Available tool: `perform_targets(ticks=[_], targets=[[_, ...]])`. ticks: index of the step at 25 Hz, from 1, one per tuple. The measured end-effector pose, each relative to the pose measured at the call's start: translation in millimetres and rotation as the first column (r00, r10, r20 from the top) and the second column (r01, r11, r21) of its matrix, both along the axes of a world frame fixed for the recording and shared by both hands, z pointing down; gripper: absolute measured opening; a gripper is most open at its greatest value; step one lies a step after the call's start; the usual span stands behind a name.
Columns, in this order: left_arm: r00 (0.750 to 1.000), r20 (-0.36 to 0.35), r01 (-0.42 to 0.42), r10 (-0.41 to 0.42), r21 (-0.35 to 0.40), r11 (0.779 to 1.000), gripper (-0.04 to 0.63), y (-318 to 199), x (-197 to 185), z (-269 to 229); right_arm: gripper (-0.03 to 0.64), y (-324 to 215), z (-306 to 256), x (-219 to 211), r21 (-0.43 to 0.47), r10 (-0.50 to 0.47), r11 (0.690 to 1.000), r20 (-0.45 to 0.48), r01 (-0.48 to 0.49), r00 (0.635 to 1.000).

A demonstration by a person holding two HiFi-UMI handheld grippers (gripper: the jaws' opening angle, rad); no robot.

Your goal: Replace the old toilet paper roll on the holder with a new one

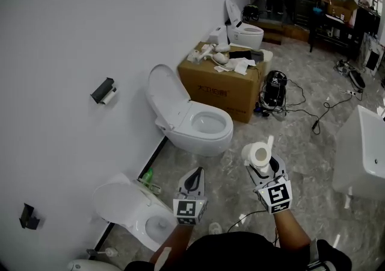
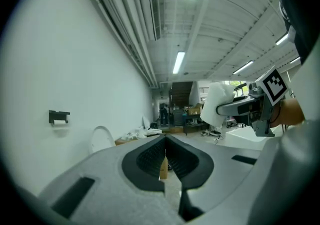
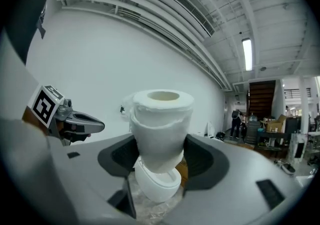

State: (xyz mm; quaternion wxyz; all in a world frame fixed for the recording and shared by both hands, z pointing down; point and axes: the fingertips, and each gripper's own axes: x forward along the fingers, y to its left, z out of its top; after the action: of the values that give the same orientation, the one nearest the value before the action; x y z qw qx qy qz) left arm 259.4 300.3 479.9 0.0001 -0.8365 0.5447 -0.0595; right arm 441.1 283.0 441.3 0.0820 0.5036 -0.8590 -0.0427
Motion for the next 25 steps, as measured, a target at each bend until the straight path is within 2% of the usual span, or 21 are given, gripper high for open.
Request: perform_targets(ticks=[14,20,25], targets=[[0.999,-0.003,-0.051,0.051,-0.019,0.999,0.008,-38,-66,7,0.268,-31,-8,-69,0.023,0.009,1.000,0.025,-0.010,1.000],[0.998,-0.010,-0.065,0.065,-0.023,0.998,0.006,-65,-76,12,0.268,-57,-8,-84,0.017,-0.006,1.000,0.014,0.005,1.000],[0.999,-0.015,-0.045,0.045,-0.045,0.998,0.006,-97,-82,20,0.268,-89,-6,-94,0.012,-0.038,0.999,0.009,0.038,0.999]])
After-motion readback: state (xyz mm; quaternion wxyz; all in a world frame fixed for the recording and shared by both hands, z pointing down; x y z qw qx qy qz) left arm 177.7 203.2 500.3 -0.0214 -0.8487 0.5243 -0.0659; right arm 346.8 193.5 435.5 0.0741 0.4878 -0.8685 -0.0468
